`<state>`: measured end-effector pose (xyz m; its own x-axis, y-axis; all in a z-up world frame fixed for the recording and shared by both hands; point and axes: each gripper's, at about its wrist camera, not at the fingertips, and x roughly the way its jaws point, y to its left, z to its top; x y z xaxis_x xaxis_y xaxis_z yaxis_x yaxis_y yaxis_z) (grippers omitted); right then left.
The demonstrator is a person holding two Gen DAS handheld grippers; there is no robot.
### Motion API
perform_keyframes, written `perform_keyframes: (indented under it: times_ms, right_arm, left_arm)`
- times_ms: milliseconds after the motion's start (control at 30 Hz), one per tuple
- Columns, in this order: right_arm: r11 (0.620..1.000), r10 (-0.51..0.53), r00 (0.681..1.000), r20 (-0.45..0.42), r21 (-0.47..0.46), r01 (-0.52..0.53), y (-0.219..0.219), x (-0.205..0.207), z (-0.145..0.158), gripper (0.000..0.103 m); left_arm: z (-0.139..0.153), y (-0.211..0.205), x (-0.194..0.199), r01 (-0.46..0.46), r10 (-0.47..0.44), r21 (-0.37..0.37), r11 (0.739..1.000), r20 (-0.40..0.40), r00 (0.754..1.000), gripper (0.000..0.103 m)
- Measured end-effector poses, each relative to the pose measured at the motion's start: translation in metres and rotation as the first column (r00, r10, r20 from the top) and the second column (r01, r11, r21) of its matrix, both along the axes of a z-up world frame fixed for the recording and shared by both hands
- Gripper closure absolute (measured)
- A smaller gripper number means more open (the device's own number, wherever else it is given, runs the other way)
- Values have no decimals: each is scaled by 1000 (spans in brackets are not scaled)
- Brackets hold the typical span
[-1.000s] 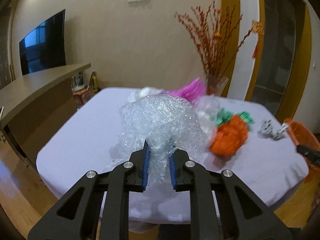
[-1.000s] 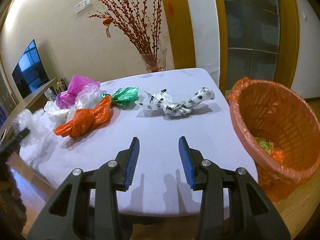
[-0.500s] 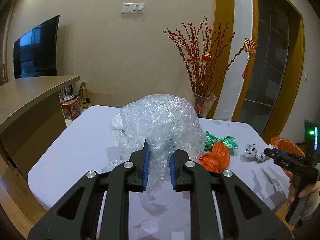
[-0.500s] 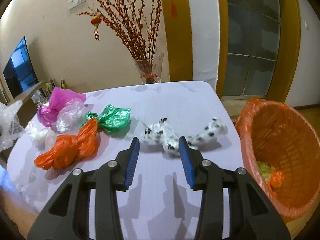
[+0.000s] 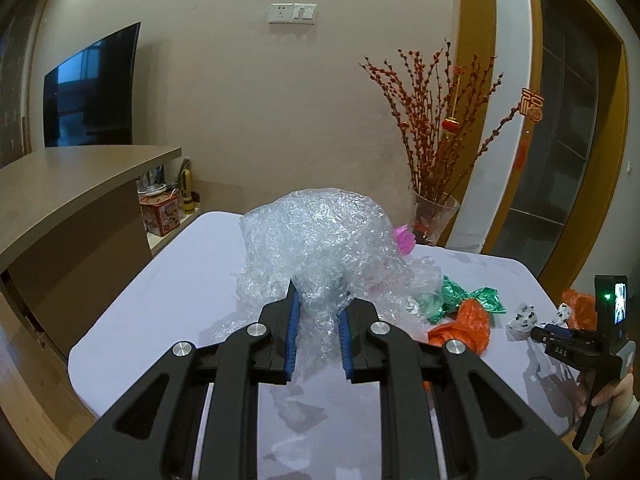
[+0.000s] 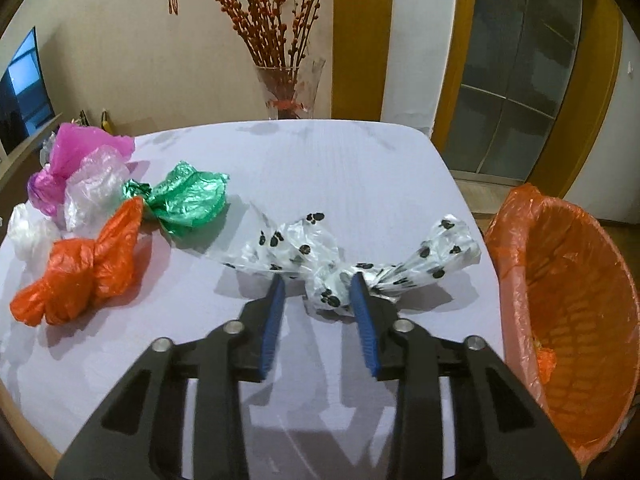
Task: Collect trash
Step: 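Grasp the white dotted bag with the right tool while the left tool holds the bubble wrap, then carry the dotted bag and bubble wrap over the wastebasket and open both tools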
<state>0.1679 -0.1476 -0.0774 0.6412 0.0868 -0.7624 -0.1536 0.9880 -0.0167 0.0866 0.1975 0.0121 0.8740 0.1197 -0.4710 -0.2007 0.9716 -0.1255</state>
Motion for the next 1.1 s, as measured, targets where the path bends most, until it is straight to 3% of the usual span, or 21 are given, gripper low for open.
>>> perform_keyframes:
  times_ms: [333, 667, 900, 1100]
  right_arm:
    - [999, -29, 1000, -7, 28, 29, -8, 2, -2, 91]
    - [995, -34, 999, 30, 99, 31, -20, -19, 14, 93]
    - [989, -46, 996, 71, 141, 36, -39, -44, 32, 93]
    - [982, -83, 990, 110, 177, 62, -64, -68, 46, 93]
  left_arm:
    - [0, -4, 1, 15, -15, 1, 1000, -6, 1000, 86]
    - [1, -26, 3, 104, -104, 3, 995, -9, 995, 86]
    - [-1, -75, 10, 243, -243, 8, 970, -23, 970, 86]
    - [-5, -122, 14, 367, -367, -2, 930, -40, 930, 86]
